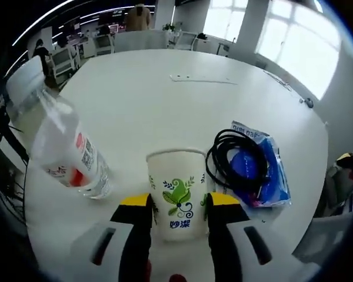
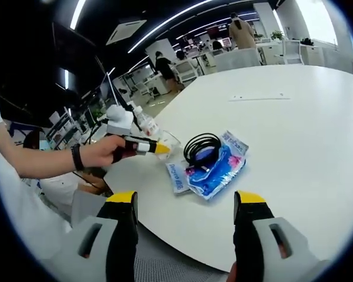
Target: Arrange the tabletop items into an orderly group along one side of the table until the central work area is clear of visible clutter.
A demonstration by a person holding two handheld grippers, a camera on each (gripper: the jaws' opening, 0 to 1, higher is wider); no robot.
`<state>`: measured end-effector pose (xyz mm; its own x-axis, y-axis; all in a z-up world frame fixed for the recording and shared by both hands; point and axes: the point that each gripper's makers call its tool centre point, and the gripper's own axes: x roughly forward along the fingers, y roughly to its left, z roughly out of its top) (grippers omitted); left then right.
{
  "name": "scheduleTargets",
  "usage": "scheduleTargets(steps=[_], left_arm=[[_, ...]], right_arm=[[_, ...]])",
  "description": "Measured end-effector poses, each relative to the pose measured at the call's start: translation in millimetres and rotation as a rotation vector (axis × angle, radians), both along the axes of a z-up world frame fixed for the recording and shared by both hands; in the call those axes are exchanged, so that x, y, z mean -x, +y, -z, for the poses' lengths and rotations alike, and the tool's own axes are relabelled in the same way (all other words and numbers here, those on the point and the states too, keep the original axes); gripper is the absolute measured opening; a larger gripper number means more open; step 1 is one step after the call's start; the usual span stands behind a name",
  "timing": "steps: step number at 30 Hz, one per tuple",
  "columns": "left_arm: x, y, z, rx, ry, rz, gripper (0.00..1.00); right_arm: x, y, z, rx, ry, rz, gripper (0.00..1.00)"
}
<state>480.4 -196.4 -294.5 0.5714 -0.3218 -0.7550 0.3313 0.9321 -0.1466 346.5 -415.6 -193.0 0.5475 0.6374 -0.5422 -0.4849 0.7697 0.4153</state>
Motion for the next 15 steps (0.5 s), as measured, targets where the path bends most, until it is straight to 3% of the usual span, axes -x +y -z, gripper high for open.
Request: scheduleTargets(steps=[15], left_arm=[[16.2, 14.1, -25.1, -0.011, -0.125, 0.076, 0.36]], right_arm=[[-8.0, 27.4, -4.1, -0.009, -0.02, -0.091, 0.65]])
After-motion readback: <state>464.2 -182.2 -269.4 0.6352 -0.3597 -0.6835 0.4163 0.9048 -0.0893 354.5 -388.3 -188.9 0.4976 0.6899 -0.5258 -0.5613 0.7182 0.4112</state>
